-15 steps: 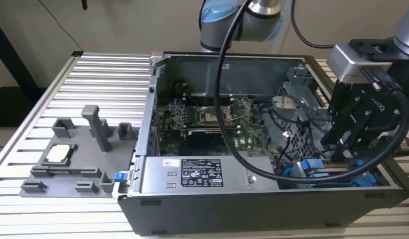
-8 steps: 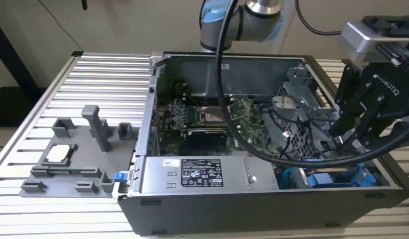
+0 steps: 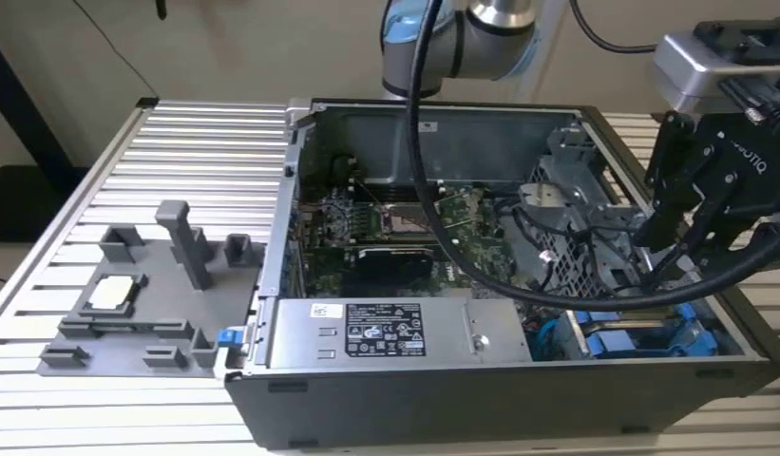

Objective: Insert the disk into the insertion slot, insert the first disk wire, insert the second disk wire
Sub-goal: 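Insert the disk into the insertion slot, then insert the first disk wire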

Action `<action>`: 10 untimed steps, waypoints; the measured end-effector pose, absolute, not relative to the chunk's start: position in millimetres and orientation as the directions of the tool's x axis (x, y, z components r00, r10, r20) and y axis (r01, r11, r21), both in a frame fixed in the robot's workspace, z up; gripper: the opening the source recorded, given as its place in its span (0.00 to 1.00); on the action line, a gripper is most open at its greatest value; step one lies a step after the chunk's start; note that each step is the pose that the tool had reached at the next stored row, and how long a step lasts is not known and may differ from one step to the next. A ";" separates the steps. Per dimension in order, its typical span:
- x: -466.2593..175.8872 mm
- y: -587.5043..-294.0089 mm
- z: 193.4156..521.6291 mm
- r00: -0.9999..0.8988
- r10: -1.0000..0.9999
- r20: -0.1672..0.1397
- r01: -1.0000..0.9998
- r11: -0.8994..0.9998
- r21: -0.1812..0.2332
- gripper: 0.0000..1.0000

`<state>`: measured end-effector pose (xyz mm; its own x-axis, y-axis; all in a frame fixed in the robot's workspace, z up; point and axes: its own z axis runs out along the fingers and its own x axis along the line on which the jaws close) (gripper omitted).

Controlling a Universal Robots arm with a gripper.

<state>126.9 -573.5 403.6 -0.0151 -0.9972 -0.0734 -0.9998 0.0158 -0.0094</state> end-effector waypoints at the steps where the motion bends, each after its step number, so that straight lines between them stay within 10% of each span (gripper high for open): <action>1: 126.7 -573.5 403.5 -0.014 -0.996 -0.087 -1.000 0.016 -0.023 0.40; 10: 125.5 -572.2 402.7 0.016 -0.993 -0.114 -0.986 0.003 -0.167 0.40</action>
<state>125.5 -572.2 402.7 0.0164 -0.9934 -0.1139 -0.9859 0.0028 -0.1670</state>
